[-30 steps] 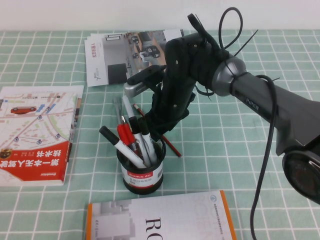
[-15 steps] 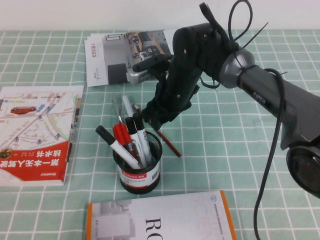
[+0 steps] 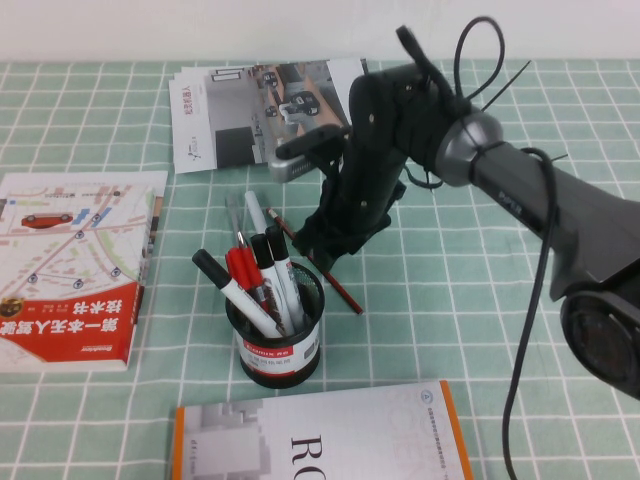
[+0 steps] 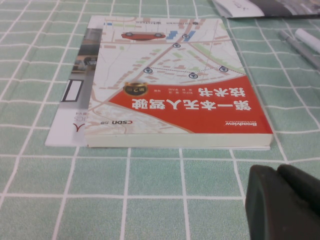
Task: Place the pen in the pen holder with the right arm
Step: Pick up the pen on the table
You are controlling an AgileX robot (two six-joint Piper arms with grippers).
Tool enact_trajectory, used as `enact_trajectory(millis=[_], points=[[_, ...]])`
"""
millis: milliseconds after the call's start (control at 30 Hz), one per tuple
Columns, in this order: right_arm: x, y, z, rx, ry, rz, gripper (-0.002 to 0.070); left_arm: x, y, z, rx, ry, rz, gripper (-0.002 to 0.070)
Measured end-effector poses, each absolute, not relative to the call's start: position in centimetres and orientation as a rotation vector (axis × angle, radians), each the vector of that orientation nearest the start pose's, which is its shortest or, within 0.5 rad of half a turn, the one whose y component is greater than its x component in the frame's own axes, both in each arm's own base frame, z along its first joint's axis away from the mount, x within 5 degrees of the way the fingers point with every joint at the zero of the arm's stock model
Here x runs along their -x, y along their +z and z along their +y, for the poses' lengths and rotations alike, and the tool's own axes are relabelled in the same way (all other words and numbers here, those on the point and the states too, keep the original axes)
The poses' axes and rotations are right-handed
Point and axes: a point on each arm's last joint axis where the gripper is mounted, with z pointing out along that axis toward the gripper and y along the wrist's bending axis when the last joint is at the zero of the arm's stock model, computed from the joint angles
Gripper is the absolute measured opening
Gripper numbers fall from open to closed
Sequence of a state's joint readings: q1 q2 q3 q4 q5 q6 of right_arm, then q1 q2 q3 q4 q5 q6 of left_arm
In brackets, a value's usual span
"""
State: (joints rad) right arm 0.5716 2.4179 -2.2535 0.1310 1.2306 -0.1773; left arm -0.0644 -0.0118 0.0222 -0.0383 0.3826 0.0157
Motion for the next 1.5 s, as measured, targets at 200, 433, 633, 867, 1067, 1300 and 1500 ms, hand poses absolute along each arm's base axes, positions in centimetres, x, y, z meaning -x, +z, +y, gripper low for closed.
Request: enact_trajectory(millis=[200,433,633,867,1067,1300,1500], points=[[-42.5,18.8,28.9,1.027,0.273,2.729,0.0335,-5.2,17.2,-0.5,-0.052,-0.071,1.876,-0.0004],[-42.3,18.8,29.3,1.044,0.274,2.723,0.0335,-5.2,17.2,-0.5,-0.052,-0.071,1.876,-0.0004],[-42.2,18.7,29.4,1.050,0.271,2.722,0.0252,-5.2,17.2,-0.5,-0.052,-0.071,1.876,-0.0004],[-42.3,18.5,29.3,1.057,0.231,2.717,0.0091,-5.2,17.2,-0.5,-0.052,-0.071,1.876,-0.0004],[-42.4,18.3,29.2,1.066,0.197,2.711,0.0016,-5.2,17.2,-0.5,-0.052,-0.071,1.876,-0.0004],[-42.3,18.3,29.2,1.069,0.186,2.708,0.0013,-5.2,17.2,-0.5,-0.052,-0.071,1.876,-0.0004],[-42.1,19.1,28.7,1.079,0.140,2.700,0.0013,-5.2,17.2,-0.5,-0.052,-0.071,1.876,-0.0004]])
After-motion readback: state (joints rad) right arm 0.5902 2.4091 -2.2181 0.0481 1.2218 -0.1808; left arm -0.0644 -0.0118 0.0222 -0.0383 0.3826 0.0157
